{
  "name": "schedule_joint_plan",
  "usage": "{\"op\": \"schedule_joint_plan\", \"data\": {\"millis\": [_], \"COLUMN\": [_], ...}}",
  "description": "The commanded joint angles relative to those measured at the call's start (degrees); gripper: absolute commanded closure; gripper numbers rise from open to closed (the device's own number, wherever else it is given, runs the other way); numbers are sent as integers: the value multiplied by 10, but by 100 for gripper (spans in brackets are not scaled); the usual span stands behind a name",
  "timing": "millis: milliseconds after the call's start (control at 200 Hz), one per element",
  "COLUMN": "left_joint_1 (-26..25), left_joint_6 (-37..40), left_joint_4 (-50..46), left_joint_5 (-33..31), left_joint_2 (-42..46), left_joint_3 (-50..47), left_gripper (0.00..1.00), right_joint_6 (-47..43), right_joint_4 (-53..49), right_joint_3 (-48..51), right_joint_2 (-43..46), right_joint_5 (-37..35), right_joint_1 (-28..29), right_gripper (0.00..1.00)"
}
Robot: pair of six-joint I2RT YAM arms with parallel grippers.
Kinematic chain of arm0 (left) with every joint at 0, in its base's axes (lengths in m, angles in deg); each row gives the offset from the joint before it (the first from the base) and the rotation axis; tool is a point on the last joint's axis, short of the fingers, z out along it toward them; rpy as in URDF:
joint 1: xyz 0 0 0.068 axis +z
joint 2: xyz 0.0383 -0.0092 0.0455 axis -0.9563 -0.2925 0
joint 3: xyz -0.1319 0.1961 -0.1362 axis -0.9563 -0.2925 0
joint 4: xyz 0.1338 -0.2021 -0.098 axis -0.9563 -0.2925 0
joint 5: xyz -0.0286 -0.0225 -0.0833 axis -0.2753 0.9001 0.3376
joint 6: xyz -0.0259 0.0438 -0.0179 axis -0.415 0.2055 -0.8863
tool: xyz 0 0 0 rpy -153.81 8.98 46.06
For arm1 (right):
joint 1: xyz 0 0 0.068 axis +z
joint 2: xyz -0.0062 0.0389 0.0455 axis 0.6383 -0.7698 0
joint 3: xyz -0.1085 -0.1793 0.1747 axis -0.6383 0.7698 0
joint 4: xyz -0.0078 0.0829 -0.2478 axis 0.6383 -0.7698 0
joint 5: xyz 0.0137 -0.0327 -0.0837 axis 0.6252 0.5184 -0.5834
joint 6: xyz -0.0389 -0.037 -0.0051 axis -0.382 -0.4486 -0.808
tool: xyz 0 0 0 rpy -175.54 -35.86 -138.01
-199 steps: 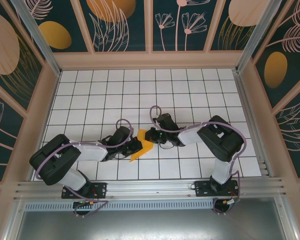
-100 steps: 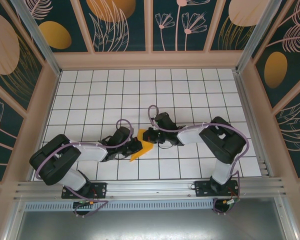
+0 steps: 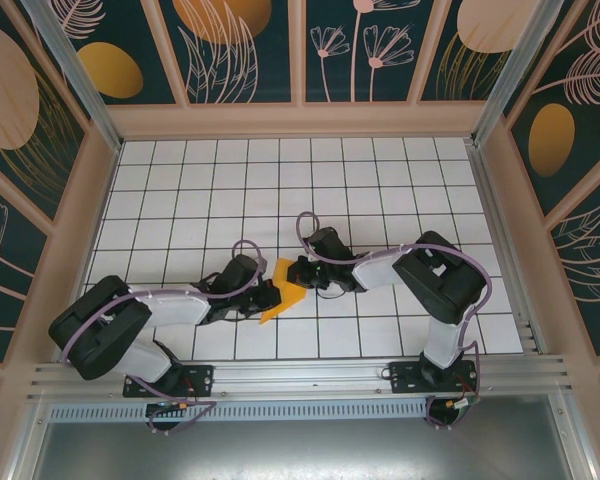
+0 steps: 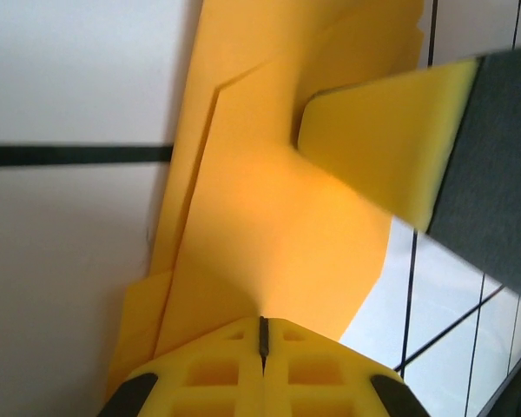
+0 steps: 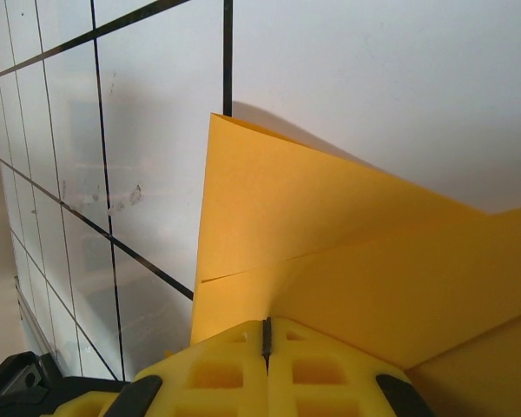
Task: Fold a paper plane with a square sheet of paper (pick it up from the middle)
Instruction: Fourth fold the wing at the center of the table.
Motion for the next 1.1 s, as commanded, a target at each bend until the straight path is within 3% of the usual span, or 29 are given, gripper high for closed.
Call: {"op": "schedule_joint_plan", "data": {"millis": [0,225,1096], "left_joint_1": [1,1,1], "left_joint_6": [19,14,-42], "left_joint_4": [-80,-94,-190], "left_joint_5": [49,64,29], "left_joint_2": [19,56,208], "left_joint_3": [-39,-75,-161], "left_gripper": [95,94,93], "right_joint_6": [-1,-3,-16], "right_joint_4": [-54,-58,-77], "right_joint_3": [13,7,-3], "right_joint_2": [-26,-34,-36], "right_joint_5": [-52,-51,-58], "right_joint_1": [-10,-10,-14], "right_gripper": [100,100,100]}}
